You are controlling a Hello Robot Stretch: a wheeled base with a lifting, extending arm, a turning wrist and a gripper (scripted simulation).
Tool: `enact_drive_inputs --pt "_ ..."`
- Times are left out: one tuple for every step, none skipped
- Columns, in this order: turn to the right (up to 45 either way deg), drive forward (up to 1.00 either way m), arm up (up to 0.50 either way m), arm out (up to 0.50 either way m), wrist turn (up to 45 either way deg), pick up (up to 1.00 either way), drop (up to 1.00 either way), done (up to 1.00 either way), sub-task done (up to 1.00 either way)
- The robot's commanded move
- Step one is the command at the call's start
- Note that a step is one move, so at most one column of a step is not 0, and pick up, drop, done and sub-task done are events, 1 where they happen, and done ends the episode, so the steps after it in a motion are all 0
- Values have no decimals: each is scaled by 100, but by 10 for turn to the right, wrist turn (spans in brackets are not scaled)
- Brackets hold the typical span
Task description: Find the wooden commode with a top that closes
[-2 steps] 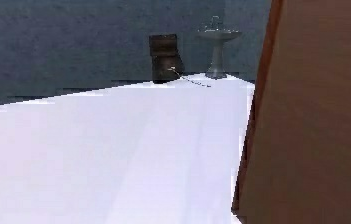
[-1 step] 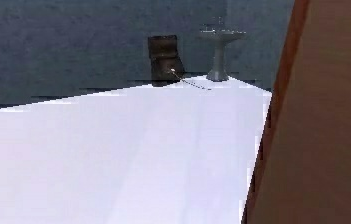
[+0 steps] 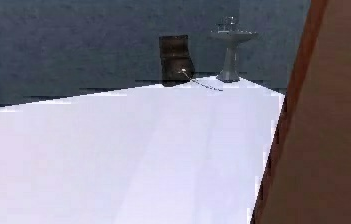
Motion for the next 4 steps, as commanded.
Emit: enact_drive_inputs --pt "0 100 0 0 0 0 0 0 0" --pt "0 100 0 0 0 0 0 0 0" --pt "-30 0 0 0 0 0 0 0 0" --pt "0 95 0 0 0 0 0 0 0"
